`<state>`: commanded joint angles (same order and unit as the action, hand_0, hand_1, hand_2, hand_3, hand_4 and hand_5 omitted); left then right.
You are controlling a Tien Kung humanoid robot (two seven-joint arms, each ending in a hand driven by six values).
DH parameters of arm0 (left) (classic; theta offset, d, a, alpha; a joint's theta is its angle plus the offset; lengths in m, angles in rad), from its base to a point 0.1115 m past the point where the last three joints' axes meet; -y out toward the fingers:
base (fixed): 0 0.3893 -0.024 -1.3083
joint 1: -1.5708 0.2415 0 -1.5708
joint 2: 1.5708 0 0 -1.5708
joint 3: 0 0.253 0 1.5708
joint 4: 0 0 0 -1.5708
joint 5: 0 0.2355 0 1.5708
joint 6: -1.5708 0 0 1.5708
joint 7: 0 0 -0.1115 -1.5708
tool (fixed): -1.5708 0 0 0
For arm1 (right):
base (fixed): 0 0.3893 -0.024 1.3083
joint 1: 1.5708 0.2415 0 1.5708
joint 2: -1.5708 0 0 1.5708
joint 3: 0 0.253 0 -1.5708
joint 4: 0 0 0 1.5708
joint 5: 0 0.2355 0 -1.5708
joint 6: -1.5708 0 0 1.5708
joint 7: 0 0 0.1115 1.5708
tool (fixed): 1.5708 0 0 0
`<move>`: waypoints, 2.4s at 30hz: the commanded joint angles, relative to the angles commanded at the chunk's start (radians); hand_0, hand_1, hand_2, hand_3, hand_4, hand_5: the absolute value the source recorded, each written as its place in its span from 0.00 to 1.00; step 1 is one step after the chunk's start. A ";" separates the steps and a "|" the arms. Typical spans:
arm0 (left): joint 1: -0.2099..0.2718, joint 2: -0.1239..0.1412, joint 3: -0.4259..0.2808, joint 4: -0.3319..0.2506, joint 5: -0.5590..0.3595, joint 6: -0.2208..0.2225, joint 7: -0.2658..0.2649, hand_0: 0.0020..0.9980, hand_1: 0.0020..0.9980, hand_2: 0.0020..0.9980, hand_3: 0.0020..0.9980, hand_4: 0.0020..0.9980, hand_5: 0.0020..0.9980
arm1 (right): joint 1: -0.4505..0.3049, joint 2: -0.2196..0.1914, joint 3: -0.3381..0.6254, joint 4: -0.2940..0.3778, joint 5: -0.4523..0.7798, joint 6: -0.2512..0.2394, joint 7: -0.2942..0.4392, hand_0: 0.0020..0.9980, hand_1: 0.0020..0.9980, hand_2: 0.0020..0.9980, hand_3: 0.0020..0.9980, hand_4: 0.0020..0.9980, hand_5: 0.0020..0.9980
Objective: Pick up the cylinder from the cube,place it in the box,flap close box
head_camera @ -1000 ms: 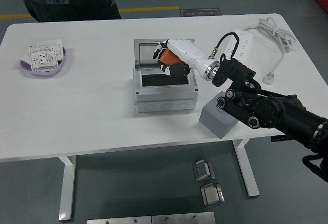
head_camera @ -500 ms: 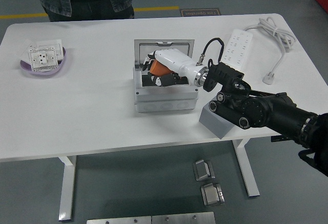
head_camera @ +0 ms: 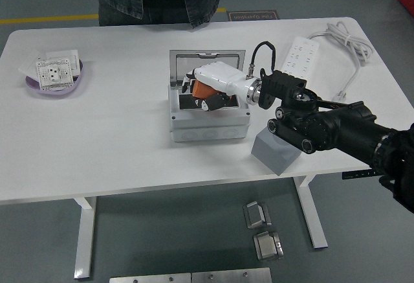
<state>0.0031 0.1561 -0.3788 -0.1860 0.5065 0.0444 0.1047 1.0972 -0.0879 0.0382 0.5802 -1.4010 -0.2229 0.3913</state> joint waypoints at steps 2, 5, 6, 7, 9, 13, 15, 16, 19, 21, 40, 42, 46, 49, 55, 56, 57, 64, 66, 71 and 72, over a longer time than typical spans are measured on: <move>-0.002 0.000 0.000 0.000 0.002 0.000 0.000 0.67 0.67 0.57 0.61 0.63 0.26 | 0.001 -0.001 0.000 -0.001 0.001 -0.002 0.003 0.36 0.49 0.73 0.79 0.47 0.15; -0.005 0.001 0.001 -0.001 0.004 0.000 0.001 0.67 0.67 0.57 0.61 0.63 0.26 | 0.002 -0.003 0.003 0.001 -0.001 -0.004 0.006 0.67 0.65 0.79 0.94 0.66 0.19; -0.006 0.001 0.001 -0.001 0.004 0.000 0.001 0.67 0.67 0.57 0.61 0.63 0.26 | 0.002 -0.004 0.004 0.002 -0.002 -0.005 0.008 0.67 0.65 0.79 0.94 0.66 0.19; -0.007 0.001 0.002 -0.001 0.004 0.000 0.001 0.67 0.67 0.57 0.61 0.63 0.26 | 0.002 -0.005 0.004 0.002 -0.002 -0.006 0.009 0.67 0.65 0.79 0.94 0.66 0.19; -0.009 0.001 0.005 -0.001 0.002 0.000 0.000 0.67 0.67 0.57 0.61 0.63 0.26 | 0.002 -0.009 0.004 0.003 -0.001 -0.007 0.010 0.67 0.65 0.79 0.94 0.66 0.19; -0.010 0.001 0.006 -0.001 0.002 0.000 -0.001 0.67 0.67 0.57 0.61 0.63 0.26 | 0.000 -0.015 0.004 0.004 0.001 -0.009 0.012 0.72 0.66 0.79 0.96 0.71 0.23; -0.009 0.001 0.007 -0.001 0.002 0.000 -0.001 0.67 0.67 0.57 0.61 0.63 0.26 | -0.002 -0.019 0.005 0.004 0.003 -0.009 0.013 0.72 0.66 0.79 0.96 0.71 0.23; -0.009 0.000 0.006 -0.001 0.003 0.000 0.000 0.67 0.66 0.57 0.61 0.63 0.25 | -0.004 -0.020 0.006 0.004 0.003 -0.010 0.013 0.72 0.66 0.79 0.96 0.73 0.25; -0.008 -0.001 0.008 -0.001 0.001 0.000 0.000 0.67 0.66 0.57 0.61 0.63 0.25 | -0.009 -0.024 0.013 0.008 0.001 -0.010 0.012 0.72 0.66 0.79 0.96 0.73 0.25; -0.007 -0.003 0.011 -0.001 -0.003 0.000 -0.001 0.67 0.66 0.57 0.61 0.63 0.25 | -0.019 -0.033 0.035 0.024 -0.008 -0.009 0.008 0.72 0.66 0.79 0.96 0.73 0.25; 0.015 -0.014 -0.006 0.002 -0.004 0.002 0.001 0.67 0.66 0.57 0.60 0.62 0.25 | -0.005 -0.171 0.309 0.245 -0.086 0.069 -0.062 0.71 0.62 0.76 0.95 0.75 0.30; 0.011 -0.012 -0.008 0.001 0.000 0.001 0.002 0.67 0.67 0.57 0.60 0.62 0.25 | 0.034 -0.148 0.287 0.193 -0.051 0.079 -0.057 0.70 0.61 0.76 0.94 0.75 0.31; 0.005 -0.007 -0.007 0.000 0.001 0.000 0.004 0.67 0.67 0.57 0.60 0.62 0.25 | 0.082 -0.113 0.232 0.106 0.014 0.092 -0.049 0.70 0.61 0.76 0.94 0.75 0.31; -0.006 -0.001 -0.003 -0.002 0.001 0.000 0.003 0.67 0.66 0.57 0.60 0.62 0.25 | 0.117 -0.080 0.166 0.024 0.083 0.101 -0.043 0.71 0.65 0.77 0.93 0.76 0.33; -0.030 0.009 0.007 -0.004 -0.002 -0.001 0.001 0.67 0.66 0.57 0.60 0.62 0.25 | 0.141 -0.045 0.037 -0.118 0.216 0.114 -0.032 0.75 0.69 0.78 0.93 0.77 0.37; -0.033 0.010 0.007 -0.005 0.000 -0.002 0.002 0.67 0.66 0.57 0.60 0.62 0.25 | 0.141 -0.042 0.027 -0.136 0.226 0.120 -0.033 0.75 0.69 0.78 0.93 0.77 0.37; -0.036 0.010 0.006 -0.005 0.002 -0.002 0.002 0.67 0.66 0.57 0.60 0.62 0.25 | 0.139 -0.040 0.021 -0.154 0.231 0.126 -0.034 0.75 0.69 0.78 0.93 0.77 0.37; -0.036 0.007 -0.007 -0.004 0.020 -0.004 0.006 0.67 0.66 0.57 0.60 0.62 0.24 | 0.104 -0.037 0.011 -0.152 0.220 0.127 -0.034 0.76 0.70 0.78 0.93 0.78 0.39; -0.033 0.006 -0.008 -0.004 0.021 -0.003 0.006 0.67 0.66 0.57 0.60 0.62 0.25 | 0.093 -0.043 -0.006 -0.127 0.228 0.108 -0.028 0.75 0.70 0.78 0.93 0.78 0.42; -0.029 0.002 -0.002 -0.004 0.012 -0.002 0.003 0.67 0.66 0.57 0.60 0.62 0.25 | 0.065 -0.059 -0.010 -0.055 0.205 0.072 -0.020 0.75 0.69 0.77 0.93 0.77 0.41; -0.028 0.001 0.000 -0.004 0.009 -0.001 0.003 0.67 0.66 0.57 0.60 0.62 0.25 | 0.060 -0.064 -0.002 -0.039 0.191 0.068 -0.020 0.75 0.69 0.77 0.93 0.77 0.41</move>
<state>-0.0246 0.1574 -0.3786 -0.1901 0.5158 0.0430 0.1073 1.1576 -0.1514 0.0365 0.5413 -1.2100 -0.1551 0.3712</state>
